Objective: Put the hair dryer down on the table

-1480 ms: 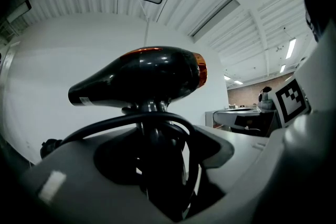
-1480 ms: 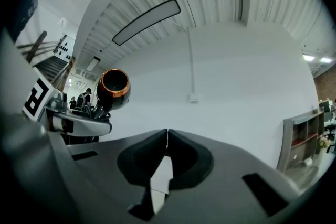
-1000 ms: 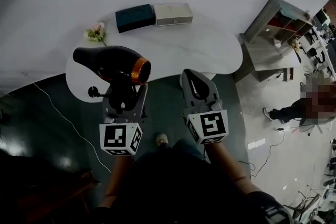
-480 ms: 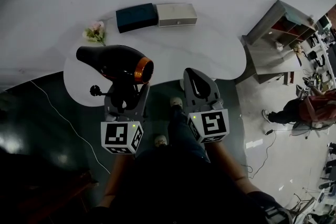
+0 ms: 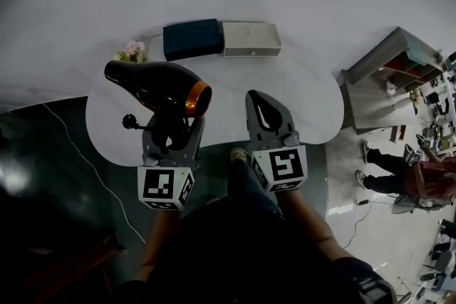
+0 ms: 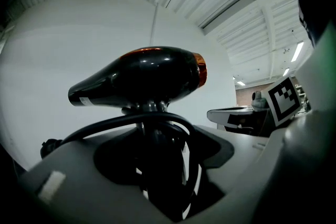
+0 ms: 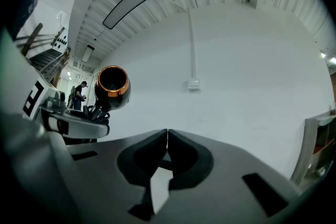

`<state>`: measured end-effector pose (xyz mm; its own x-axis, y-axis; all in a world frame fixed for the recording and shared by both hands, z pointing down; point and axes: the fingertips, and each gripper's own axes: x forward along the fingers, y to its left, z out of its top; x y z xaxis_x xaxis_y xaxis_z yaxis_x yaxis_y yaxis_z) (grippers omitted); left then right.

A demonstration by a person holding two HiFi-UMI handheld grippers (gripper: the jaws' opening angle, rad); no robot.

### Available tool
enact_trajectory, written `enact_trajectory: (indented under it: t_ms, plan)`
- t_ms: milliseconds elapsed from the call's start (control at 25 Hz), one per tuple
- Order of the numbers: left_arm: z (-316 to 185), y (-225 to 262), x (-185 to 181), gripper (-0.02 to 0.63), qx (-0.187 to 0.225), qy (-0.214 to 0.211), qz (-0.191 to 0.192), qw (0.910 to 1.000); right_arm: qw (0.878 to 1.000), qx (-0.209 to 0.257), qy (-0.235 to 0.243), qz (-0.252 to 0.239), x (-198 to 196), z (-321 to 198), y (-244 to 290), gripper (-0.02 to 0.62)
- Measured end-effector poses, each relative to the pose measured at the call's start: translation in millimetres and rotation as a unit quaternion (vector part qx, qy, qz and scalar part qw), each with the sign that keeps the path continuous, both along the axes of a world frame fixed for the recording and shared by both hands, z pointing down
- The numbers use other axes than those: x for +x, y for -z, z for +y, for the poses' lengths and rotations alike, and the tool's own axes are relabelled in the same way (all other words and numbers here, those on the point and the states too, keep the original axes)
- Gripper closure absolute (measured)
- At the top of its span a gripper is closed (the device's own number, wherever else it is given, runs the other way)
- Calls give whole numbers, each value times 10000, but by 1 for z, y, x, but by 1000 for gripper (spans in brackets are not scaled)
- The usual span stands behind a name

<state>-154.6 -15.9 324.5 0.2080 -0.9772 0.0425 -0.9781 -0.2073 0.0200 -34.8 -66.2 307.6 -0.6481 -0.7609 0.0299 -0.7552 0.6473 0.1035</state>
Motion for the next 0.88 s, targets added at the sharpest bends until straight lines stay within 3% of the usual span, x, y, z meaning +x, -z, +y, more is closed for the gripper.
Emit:
enact_trajectory:
  t_ms: [400, 880]
  plan:
    - [-101, -2, -4, 310, -68, 562, 56, 9984, 9981, -210, 572, 89, -13, -121, -8, 583]
    - [-190, -22, 14, 310, -141, 1048, 61, 9944, 9929, -266, 1155, 41, -16, -224, -29, 583]
